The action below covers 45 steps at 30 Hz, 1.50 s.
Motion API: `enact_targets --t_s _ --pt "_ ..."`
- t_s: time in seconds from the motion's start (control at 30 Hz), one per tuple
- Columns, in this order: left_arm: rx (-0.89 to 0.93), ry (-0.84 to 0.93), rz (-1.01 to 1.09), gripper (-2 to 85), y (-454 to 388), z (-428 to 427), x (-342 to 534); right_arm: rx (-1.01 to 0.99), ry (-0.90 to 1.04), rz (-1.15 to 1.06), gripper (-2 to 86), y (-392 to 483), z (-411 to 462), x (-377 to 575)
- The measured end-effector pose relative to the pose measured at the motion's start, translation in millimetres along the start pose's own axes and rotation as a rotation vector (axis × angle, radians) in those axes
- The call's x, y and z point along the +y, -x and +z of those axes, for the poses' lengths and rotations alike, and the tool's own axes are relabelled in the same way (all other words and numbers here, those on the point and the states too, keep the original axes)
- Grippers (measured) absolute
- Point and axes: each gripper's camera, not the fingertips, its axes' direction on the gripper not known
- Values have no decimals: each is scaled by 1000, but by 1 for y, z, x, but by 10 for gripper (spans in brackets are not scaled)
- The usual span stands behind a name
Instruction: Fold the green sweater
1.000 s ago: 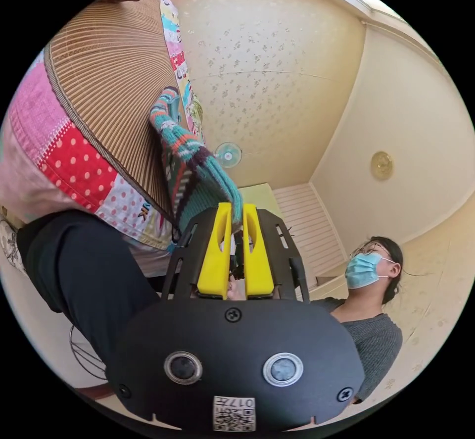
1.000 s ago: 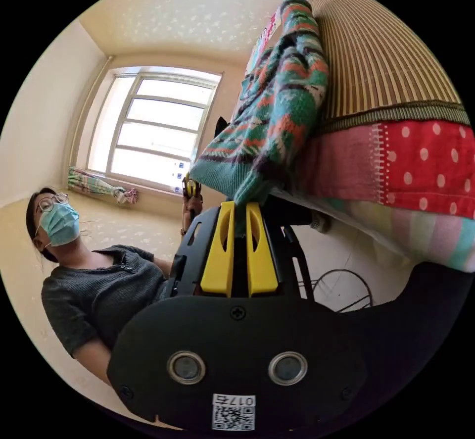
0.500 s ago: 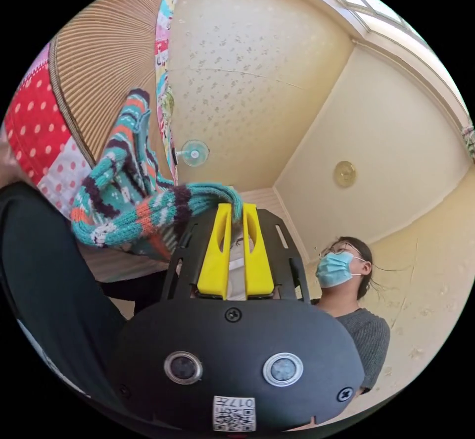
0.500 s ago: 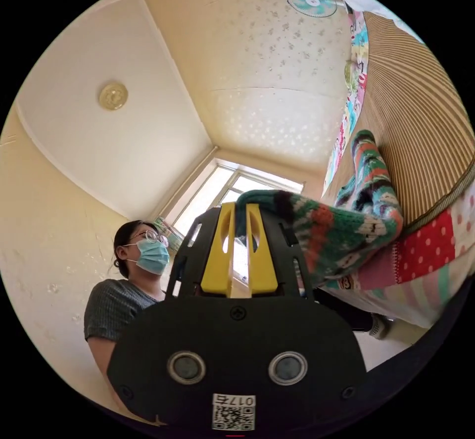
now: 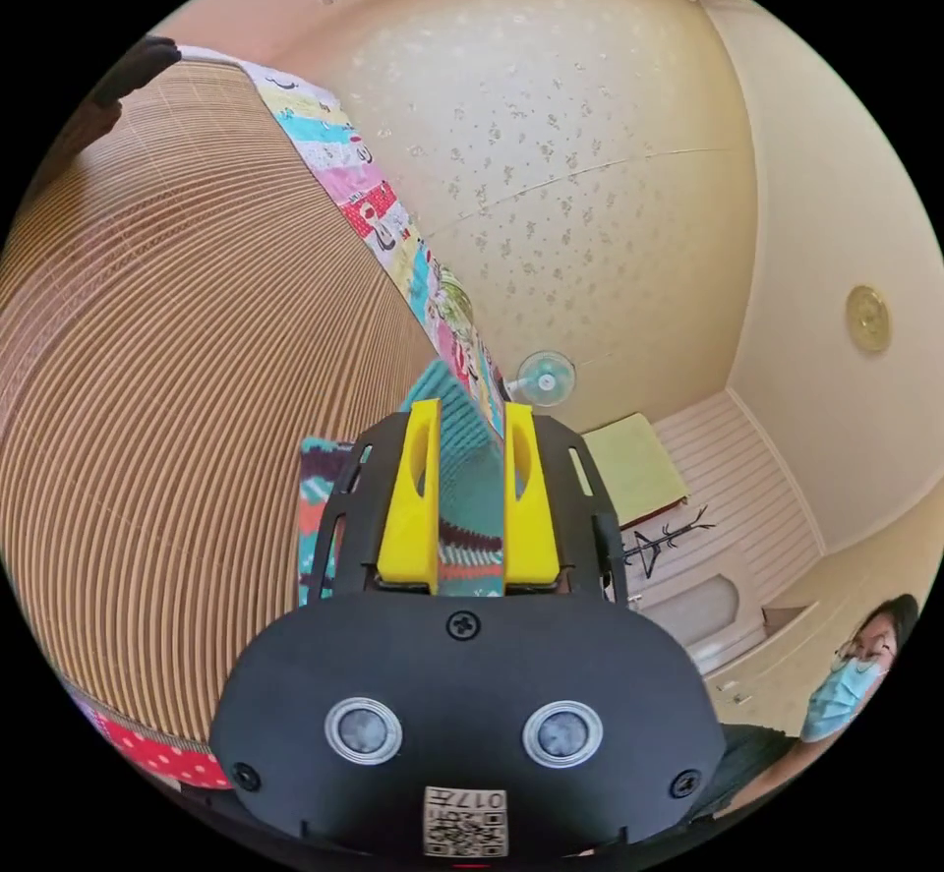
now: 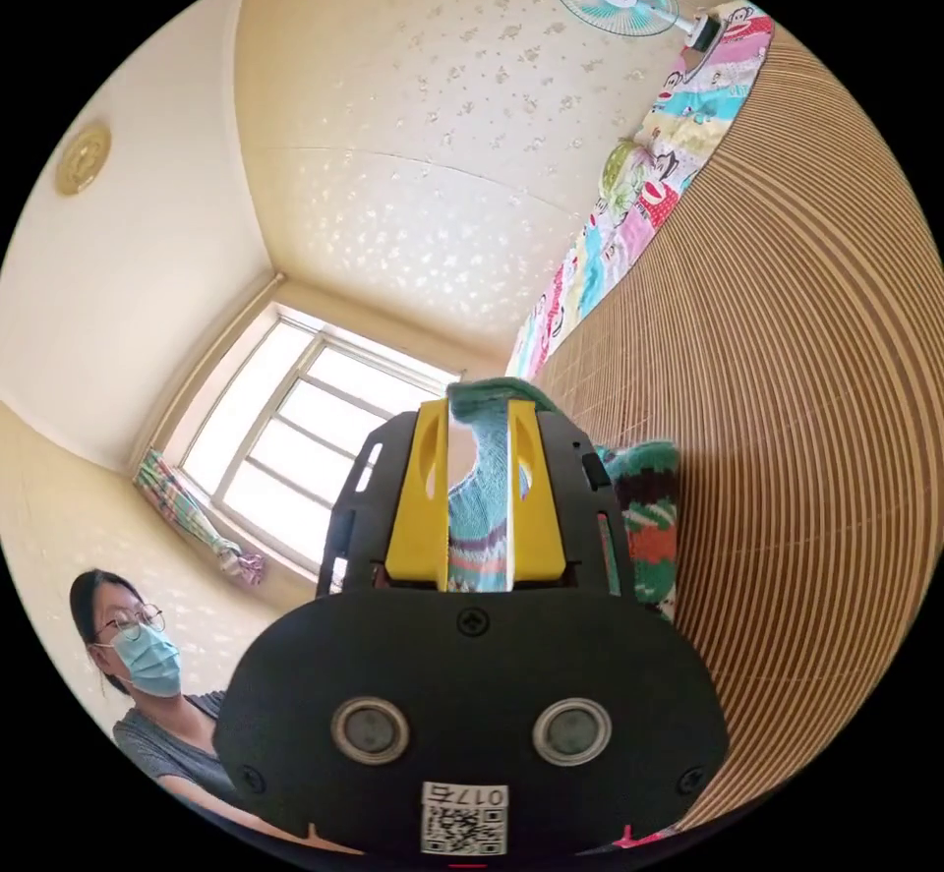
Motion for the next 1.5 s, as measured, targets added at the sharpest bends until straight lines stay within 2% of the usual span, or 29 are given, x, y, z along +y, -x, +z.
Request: enact_targets --t_s 0.1,0.13,0.2,0.27,0.43,0.53,0.57,0.63,0.7,0.77,0.87,0.97,1.1,1.2,1.23,1.27,1.3,1.33,1.4,1.47,1.5 --pt "-93 -26 153 158 -2 -22 34 146 39 -151 80 43 21 39" --pt "-184 -11 181 165 2 -30 59 196 67 -197 76 53 29 51" --pt "-318 33 159 179 17 -37 101 415 192 -368 55 85 70 111" --pt "-402 50 40 222 49 -48 159 508 234 -446 41 99 101 159" --pt "-307 -29 -78 217 84 -53 243 452 345 -609 25 130 196 262" --pt "-276 -6 -115 198 100 -31 258 638 510 -587 14 105 285 301" --pt "-277 -11 -120 183 106 -26 258 732 622 -552 11 83 320 313" --pt "-278 -13 -173 158 119 -23 253 724 582 -636 8 91 325 323" --pt "-231 -32 -204 116 126 -27 244 742 643 -633 6 101 328 324" --pt "-66 -40 -26 79 97 -21 227 723 622 -612 5 110 314 325" --pt "52 22 191 73 25 23 221 602 542 -503 5 122 266 326" --pt "156 91 316 69 -40 91 241 498 419 -349 6 120 200 337" --pt "208 197 451 73 -101 177 295 517 329 -190 7 107 118 362" --pt "173 433 618 82 -132 258 355 539 324 -109 12 93 75 371" --pt "147 581 684 88 -137 286 382 546 325 -95 13 90 67 372" --pt "140 699 726 101 -134 299 407 555 320 -75 18 88 51 373" --pt "149 730 740 107 -131 298 417 557 300 -67 25 89 34 373" --pt "189 724 744 102 -121 279 429 557 284 -67 29 91 26 372" --pt "221 597 708 93 -99 225 429 550 212 -63 54 101 -5 362" --pt "221 351 619 94 -56 140 408 505 153 -78 83 110 -21 345" --pt "203 292 589 100 -43 121 400 471 128 -101 108 115 -23 329"
